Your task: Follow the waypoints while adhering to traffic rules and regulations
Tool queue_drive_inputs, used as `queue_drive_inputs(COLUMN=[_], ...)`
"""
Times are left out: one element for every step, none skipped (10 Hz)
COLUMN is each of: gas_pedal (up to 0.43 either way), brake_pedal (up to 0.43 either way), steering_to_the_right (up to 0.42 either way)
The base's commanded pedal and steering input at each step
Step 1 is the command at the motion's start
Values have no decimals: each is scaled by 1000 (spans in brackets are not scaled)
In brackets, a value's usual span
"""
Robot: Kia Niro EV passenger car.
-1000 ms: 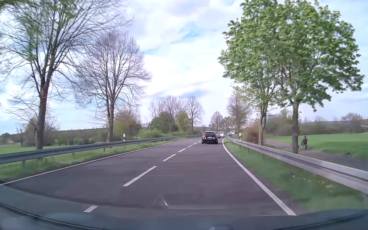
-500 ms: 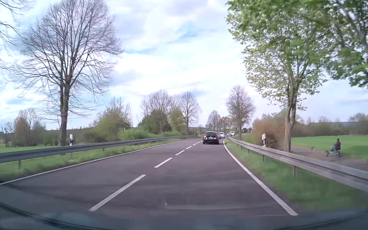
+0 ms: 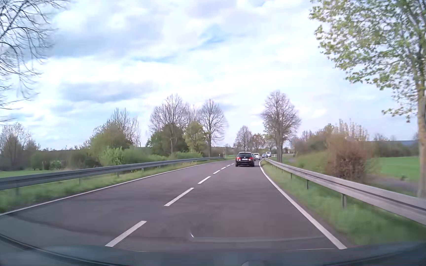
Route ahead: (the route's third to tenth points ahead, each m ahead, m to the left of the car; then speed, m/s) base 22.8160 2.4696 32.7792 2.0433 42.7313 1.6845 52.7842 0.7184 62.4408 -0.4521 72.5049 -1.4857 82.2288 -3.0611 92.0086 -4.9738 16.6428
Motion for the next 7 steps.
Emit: queue_drive_inputs(gas_pedal=[47, 47, 47, 47, 47, 47, 47], brake_pedal=[0, 0, 0, 0, 0, 0, 0], steering_to_the_right=[8, 8, 8, 9, 9, 9, 9])
